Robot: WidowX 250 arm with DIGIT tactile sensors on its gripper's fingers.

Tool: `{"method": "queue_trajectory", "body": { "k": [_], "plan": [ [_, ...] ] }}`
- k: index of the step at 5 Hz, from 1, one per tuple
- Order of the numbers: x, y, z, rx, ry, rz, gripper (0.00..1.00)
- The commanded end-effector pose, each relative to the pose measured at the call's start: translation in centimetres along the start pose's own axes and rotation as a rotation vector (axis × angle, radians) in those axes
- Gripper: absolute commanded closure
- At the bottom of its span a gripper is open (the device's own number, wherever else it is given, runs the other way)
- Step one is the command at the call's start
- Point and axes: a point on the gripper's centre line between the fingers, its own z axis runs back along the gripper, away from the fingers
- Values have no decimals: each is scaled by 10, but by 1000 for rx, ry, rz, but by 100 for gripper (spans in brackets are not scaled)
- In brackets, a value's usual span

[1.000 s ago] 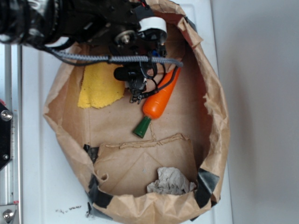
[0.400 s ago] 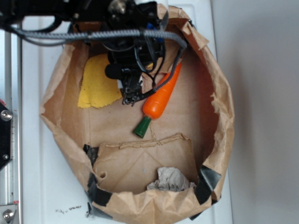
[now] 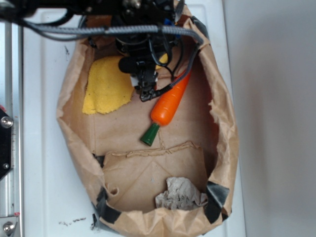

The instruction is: Grab the yellow cloth.

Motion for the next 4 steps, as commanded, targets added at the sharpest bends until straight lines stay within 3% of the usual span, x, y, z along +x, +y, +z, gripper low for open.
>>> {"method": "queue_trajectory", "body": {
  "k": [1, 2, 3, 4],
  "plan": [
    [13, 30, -3, 130, -52, 41, 0],
    [12, 30, -23, 227, -99, 36, 0],
    [10, 26, -37, 236, -93, 25, 0],
    [8, 21, -47, 231, -92, 11, 68]
  ]
}}
